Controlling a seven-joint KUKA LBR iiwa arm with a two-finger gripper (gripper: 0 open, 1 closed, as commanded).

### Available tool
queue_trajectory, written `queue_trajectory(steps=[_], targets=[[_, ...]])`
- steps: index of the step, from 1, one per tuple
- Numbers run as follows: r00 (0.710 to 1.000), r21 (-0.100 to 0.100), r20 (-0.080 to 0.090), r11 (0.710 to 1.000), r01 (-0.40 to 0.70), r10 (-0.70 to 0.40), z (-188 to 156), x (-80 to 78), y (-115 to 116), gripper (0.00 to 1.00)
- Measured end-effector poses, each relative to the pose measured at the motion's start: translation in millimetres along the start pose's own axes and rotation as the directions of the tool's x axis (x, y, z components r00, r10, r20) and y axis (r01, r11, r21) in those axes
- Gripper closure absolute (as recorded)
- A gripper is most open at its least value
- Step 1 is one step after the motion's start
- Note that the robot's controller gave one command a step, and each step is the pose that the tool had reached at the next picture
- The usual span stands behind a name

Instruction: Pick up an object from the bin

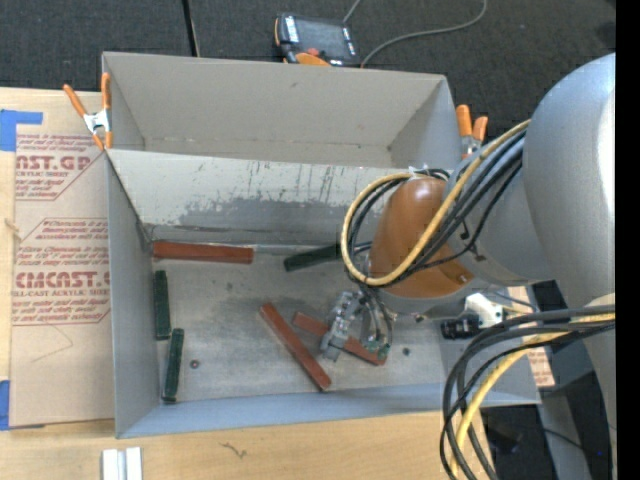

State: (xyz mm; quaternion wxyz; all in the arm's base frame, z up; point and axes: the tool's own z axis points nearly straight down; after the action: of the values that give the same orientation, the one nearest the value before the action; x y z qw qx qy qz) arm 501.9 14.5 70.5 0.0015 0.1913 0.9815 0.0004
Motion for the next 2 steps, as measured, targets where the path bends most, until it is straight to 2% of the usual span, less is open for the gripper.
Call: queue_trajectory(steps=[2], targets=[[1.000,0.000,0.000,1.000,0.000,0.000,0.0,0.0,0.0,1.00]])
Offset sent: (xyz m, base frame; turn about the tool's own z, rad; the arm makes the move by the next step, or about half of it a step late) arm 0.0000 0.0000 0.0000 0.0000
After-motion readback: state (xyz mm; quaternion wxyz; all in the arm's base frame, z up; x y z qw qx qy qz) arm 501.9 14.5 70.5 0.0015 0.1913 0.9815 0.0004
